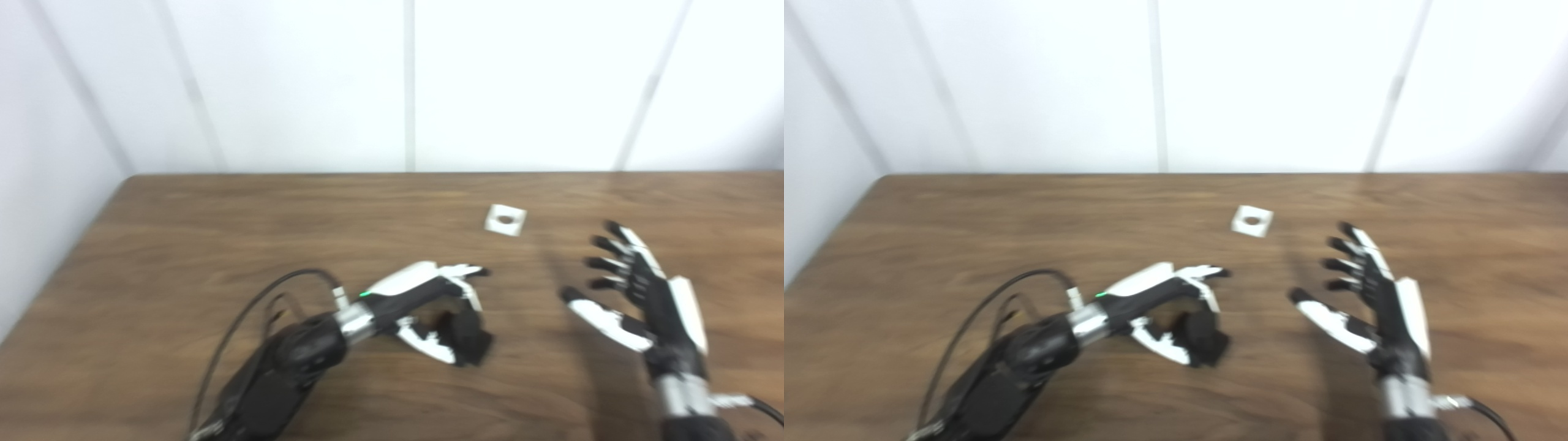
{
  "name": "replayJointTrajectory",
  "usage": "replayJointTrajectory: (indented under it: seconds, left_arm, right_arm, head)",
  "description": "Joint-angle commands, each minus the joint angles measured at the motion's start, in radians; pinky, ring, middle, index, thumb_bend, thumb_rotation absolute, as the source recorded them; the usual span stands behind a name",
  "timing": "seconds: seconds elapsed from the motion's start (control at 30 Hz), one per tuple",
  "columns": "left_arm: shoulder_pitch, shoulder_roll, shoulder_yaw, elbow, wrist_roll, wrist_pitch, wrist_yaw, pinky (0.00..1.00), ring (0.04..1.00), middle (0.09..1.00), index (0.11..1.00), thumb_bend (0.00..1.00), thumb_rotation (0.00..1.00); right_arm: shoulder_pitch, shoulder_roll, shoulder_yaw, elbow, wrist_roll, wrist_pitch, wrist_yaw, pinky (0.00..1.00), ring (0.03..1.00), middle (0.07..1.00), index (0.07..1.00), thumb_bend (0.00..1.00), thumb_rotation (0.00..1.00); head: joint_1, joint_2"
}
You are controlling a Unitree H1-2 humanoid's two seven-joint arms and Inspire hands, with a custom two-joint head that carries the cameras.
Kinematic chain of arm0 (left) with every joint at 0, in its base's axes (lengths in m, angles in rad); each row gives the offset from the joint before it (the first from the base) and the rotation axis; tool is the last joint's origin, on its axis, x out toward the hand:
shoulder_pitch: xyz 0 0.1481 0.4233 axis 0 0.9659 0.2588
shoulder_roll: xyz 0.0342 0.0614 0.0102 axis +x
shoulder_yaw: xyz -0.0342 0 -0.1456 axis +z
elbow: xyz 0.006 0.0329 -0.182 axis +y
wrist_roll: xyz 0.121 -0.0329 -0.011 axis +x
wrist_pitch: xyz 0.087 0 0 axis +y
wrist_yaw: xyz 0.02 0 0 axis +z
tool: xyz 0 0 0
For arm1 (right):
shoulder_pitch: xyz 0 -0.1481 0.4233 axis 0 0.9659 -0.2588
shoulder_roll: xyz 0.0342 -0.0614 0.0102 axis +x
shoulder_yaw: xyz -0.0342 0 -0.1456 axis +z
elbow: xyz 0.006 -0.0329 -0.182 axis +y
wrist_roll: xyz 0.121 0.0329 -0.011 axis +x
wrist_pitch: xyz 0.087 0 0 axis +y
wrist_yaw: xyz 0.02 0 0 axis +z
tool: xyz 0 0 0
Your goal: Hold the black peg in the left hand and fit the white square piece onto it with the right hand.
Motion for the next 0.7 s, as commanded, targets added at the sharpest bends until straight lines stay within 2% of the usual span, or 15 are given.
replayJointTrajectory:
  seconds: [0.0,0.23,0.37,0.53,0.67]
  left_arm:
    - [0.016,0.036,0.002,-0.015,-0.001,-0.008,-0.034,1.0,1.0,0.972,0.491,0.52,0.08]
    - [0.027,0.055,0.015,0.006,-0.037,-0.04,-0.04,1.0,1.0,0.962,0.49,0.52,0.08]
    - [0.026,0.06,0.017,0.009,-0.035,-0.045,-0.043,1.0,1.0,0.958,0.49,0.52,0.07]
    - [0.021,0.061,0.017,0.017,-0.03,-0.048,-0.045,1.0,1.0,0.956,0.49,0.52,0.07]
    - [0.021,0.064,0.02,0.014,-0.024,-0.053,-0.041,1.0,1.0,0.952,0.49,0.52,0.07]
  right_arm:
    - [-0.033,0.008,0.005,-0.04,-0.02,-0.034,-0.013,0.62,0.756,0.845,0.903,0.62,0.36]
    - [-0.088,-0.005,0.002,-0.018,-0.069,-0.031,-0.02,0.64,0.774,0.852,0.895,0.65,0.41]
    - [-0.127,-0.017,-0.005,-0.006,-0.081,-0.022,-0.016,0.65,0.782,0.851,0.893,0.66,0.41]
    - [-0.2,-0.062,-0.006,0.023,-0.144,-0.001,-0.005,0.68,0.775,0.851,0.881,0.66,0.42]
    - [-0.288,-0.121,-0.002,0.055,-0.162,0.052,0.047,0.66,0.792,0.866,0.86,0.68,0.42]
  head:
    - [-0.037,-0.009]
    - [-0.153,-0.04]
    - [-0.167,-0.051]
    - [-0.168,-0.06]
    - [-0.164,-0.068]
